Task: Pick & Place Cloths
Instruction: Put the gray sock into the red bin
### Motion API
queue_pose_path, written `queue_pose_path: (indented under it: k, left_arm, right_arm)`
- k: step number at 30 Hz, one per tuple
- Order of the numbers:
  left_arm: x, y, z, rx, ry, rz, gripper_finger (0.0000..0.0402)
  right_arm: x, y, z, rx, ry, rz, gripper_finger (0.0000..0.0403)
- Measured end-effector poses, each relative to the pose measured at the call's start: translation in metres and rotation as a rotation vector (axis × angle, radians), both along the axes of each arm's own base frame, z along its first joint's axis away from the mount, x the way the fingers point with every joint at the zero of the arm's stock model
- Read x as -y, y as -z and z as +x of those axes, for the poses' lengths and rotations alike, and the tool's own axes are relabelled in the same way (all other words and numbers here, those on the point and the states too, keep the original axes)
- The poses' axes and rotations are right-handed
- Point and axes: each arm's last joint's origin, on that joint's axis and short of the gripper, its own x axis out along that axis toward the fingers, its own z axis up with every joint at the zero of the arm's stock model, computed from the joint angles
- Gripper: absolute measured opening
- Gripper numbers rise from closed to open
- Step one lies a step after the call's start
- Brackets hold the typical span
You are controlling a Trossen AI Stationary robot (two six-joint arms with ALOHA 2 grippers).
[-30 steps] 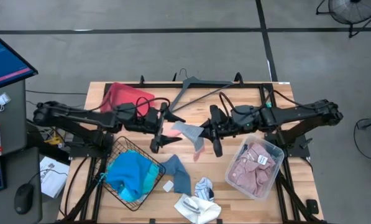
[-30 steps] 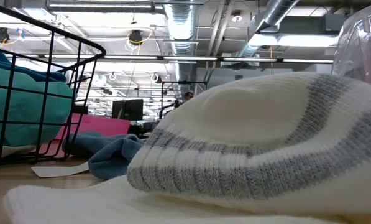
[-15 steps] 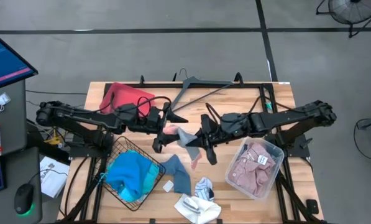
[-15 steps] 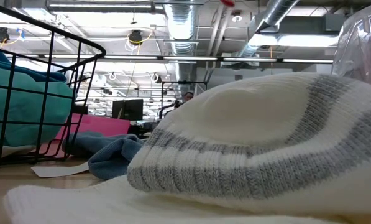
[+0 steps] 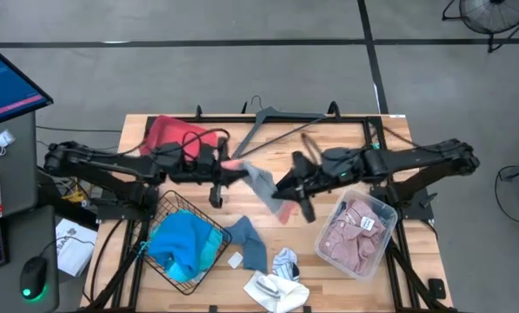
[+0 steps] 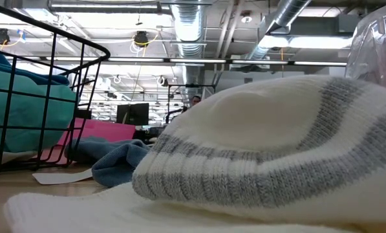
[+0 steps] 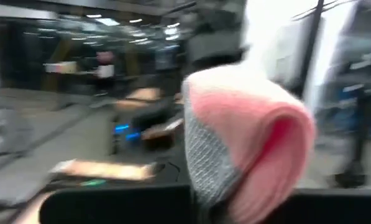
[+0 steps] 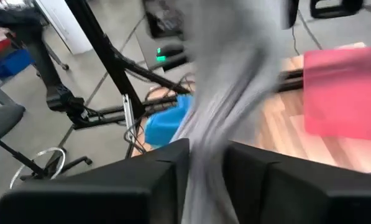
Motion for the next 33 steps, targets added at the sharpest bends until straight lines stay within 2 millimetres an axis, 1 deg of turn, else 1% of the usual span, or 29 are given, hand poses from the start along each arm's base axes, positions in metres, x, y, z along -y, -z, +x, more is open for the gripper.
queue_pose_path:
  k: [3,7,10,14,18,20,23,28,30,33]
  left_arm:
    - [-0.009,-0.004,-0.018,-0.08,-0.194,0.019,0.0001]
    - [-0.025,0.0,-0.044,-0.238,-0.472,0.036,0.0001]
    - [-0.037,0.007,-0.06,-0.355,-0.663,0.05,0.0]
    - [-0.055,0.011,-0.079,-0.452,-0.846,0.071,0.0]
    - [-0.073,0.021,-0.093,-0.606,-0.951,0.092,0.0]
    - [-0.081,0.029,-0.1,-0.709,-0.993,0.104,0.0]
    - [-0.094,0.038,-0.105,-0.811,-1.056,0.102,0.0]
    - [-0.111,0.057,-0.117,-0.898,-1.154,0.07,0.0]
    - [-0.115,0.066,-0.119,-0.933,-1.149,0.053,0.0003]
    - [-0.115,0.078,-0.119,-0.968,-1.052,0.016,0.0022]
  right_arm:
    - [0.005,-0.014,-0.023,0.014,0.002,0.003,0.0107]
    - [0.007,-0.035,-0.051,0.088,-0.005,0.032,0.012]
    - [0.007,-0.045,-0.066,0.128,0.003,0.035,0.0122]
    - [0.006,-0.049,-0.078,0.139,0.031,0.024,0.0118]
    - [0.003,-0.047,-0.08,0.115,0.035,0.012,0.0117]
    - [0.0,-0.043,-0.078,0.09,0.031,0.013,0.0117]
    - [-0.004,-0.036,-0.074,0.027,0.026,0.016,0.0117]
    - [-0.009,-0.019,-0.064,-0.097,0.033,0.017,0.0117]
    - [-0.01,-0.013,-0.06,-0.144,0.04,0.023,0.0117]
    - [-0.014,-0.004,-0.055,-0.202,0.036,0.007,0.0117]
